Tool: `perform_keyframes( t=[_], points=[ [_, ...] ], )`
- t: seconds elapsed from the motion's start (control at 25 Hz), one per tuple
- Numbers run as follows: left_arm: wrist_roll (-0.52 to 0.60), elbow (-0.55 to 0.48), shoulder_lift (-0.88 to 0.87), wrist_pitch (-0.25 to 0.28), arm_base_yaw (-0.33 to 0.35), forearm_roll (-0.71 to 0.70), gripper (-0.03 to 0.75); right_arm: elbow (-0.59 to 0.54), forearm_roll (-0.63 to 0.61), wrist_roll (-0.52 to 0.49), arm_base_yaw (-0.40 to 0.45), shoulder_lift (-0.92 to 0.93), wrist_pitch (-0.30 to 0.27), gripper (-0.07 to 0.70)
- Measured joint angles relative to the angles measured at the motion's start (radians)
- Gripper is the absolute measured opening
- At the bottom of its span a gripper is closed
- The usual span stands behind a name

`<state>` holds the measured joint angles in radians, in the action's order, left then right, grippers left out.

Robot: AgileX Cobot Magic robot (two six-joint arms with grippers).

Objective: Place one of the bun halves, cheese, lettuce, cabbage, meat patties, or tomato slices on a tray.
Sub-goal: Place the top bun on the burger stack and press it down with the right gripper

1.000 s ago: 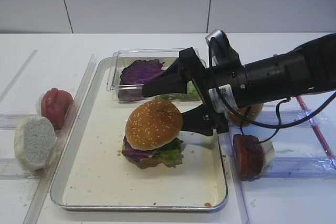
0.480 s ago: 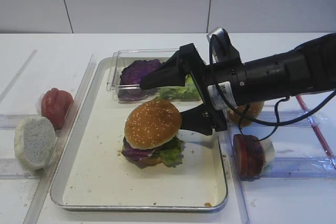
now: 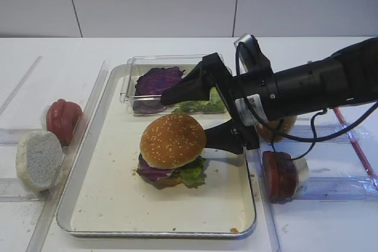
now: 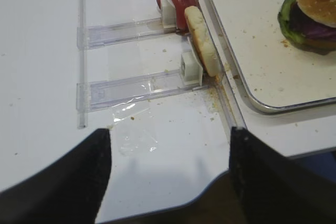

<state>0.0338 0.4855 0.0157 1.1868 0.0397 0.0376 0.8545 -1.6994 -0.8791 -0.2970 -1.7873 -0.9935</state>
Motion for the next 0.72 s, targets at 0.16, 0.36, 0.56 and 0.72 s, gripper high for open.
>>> perform_keyframes(
  t=[0.16, 0.36, 0.56, 0.72],
  points=[
    [0.0, 0.0, 0.0, 0.0, 0.0, 0.0, 0.44, 0.002, 0.022, 0.009, 0.008, 0.0, 0.0, 0.69],
    [0.0, 0.0, 0.0, 0.0, 0.0, 0.0, 0.44, 0.002, 0.062, 0.025, 0.072, 0.0, -0.052, 0.692],
    [0.0, 0.0, 0.0, 0.0, 0.0, 0.0, 0.44, 0.002, 0.075, 0.027, 0.096, 0.0, -0.093, 0.692],
    [0.0, 0.0, 0.0, 0.0, 0.0, 0.0, 0.44, 0.002, 0.085, 0.04, 0.096, 0.0, -0.102, 0.692]
  ],
)
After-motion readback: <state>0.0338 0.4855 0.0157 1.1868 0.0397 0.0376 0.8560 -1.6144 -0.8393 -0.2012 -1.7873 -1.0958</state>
